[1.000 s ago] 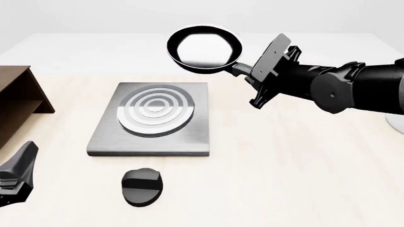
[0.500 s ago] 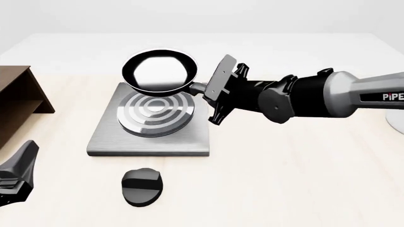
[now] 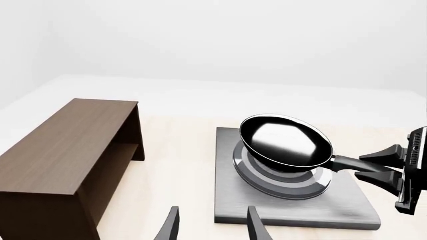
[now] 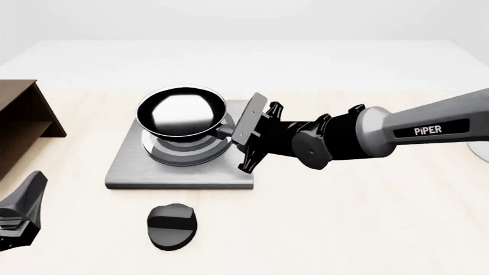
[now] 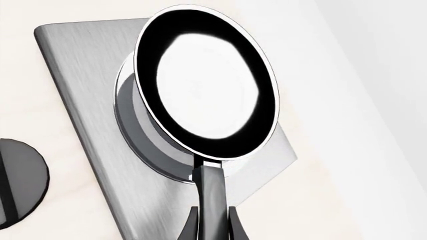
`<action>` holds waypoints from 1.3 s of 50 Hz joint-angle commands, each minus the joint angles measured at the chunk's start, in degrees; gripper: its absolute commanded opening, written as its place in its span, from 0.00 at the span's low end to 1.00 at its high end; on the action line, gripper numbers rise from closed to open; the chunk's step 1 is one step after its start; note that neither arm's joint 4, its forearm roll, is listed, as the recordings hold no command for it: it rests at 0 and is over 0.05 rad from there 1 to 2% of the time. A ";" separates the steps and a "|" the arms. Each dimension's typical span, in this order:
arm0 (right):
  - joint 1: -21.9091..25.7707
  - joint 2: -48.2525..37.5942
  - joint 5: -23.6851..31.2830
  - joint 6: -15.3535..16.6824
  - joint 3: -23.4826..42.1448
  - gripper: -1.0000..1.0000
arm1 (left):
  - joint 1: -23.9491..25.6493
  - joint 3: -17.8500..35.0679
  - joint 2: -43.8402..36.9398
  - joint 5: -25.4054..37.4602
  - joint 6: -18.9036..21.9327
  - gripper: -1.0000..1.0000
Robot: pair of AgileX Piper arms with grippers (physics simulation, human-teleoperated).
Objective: Turn on the stove and put the frying pan on it.
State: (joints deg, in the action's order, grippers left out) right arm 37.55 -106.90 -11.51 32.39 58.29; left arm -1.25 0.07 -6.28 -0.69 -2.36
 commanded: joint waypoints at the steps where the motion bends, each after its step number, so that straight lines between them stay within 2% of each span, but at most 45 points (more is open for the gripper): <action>1: -0.29 -0.39 -2.19 -0.51 -0.19 0.00 | 0.03 0.04 1.72 1.78 -0.19 1.00; 8: -0.48 0.04 -2.93 -0.78 -1.65 0.00 | 0.00 0.15 3.16 3.35 -0.35 1.00; 12: -0.39 0.33 -3.99 0.56 -2.83 0.00 | -0.10 0.20 3.30 3.50 -0.31 1.00; 19: -0.09 0.48 -2.91 0.91 -3.07 0.00 | 0.01 0.21 3.18 3.39 -0.28 1.00; 20: 0.05 0.46 -2.82 1.06 -3.22 1.00 | 0.01 0.17 2.76 2.97 -0.29 1.00; 26: 2.01 2.24 -0.59 0.75 -3.28 1.00 | 0.12 0.06 1.49 1.71 -0.28 1.00; 33: 5.52 8.81 4.63 -2.43 -3.35 1.00 | 0.20 0.02 0.81 1.09 -0.38 1.00; 42: 5.57 17.92 4.84 -0.89 -7.15 1.00 | 0.32 -0.02 -1.89 -1.67 -0.36 1.00; 44: 5.59 20.30 5.96 -2.03 -7.10 1.00 | 0.35 -0.02 -1.92 -1.73 -0.32 1.00; 45: 5.31 21.64 5.70 -1.16 -7.94 1.00 | 0.31 -0.01 -1.53 -1.35 -0.33 1.00; 48: 3.29 29.40 6.45 -1.95 -10.39 1.00 | 0.18 0.00 -0.34 -0.16 -0.28 1.00; 49: 3.29 29.44 6.46 -1.95 -10.42 1.00 | 0.18 0.01 -0.28 -0.10 -0.28 1.00; 51: 1.70 37.45 7.67 -4.01 -12.55 1.00 | 0.20 0.02 0.51 0.65 -0.13 1.00; 54: 0.47 44.91 7.76 -4.80 -16.44 1.00 | 0.14 0.07 1.35 1.46 -0.05 1.00; 55: 0.53 47.32 7.35 -4.25 -18.29 1.00 | 0.05 0.09 1.66 1.74 -0.02 1.00; 56: -1.14 52.80 5.64 -1.99 -22.20 1.00 | 0.03 0.13 2.19 2.24 0.12 1.00; 57: -1.15 52.86 5.63 -1.99 -22.27 1.00 | 0.03 0.13 2.24 2.30 0.12 1.00; 59: -3.65 62.15 6.42 -2.81 -26.98 1.00 | -0.08 0.18 2.79 2.77 0.24 1.00; 61: -4.27 64.34 6.04 -2.17 -28.49 1.00 | -0.09 0.19 2.84 2.83 0.26 1.00; 62: -4.80 69.42 6.94 -3.90 -30.89 1.00 | -0.08 0.19 2.91 2.86 0.41 1.00; 64: -5.97 75.27 8.07 -6.47 -33.39 1.00 | -0.08 0.21 3.11 3.03 0.45 1.00; 65: -6.96 77.43 9.23 -8.77 -34.26 1.00 | -0.11 0.23 3.26 3.15 0.46 1.00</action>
State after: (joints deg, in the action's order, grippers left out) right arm 35.77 -53.95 -4.93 28.68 35.80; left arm -1.21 0.20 -4.40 1.24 -2.24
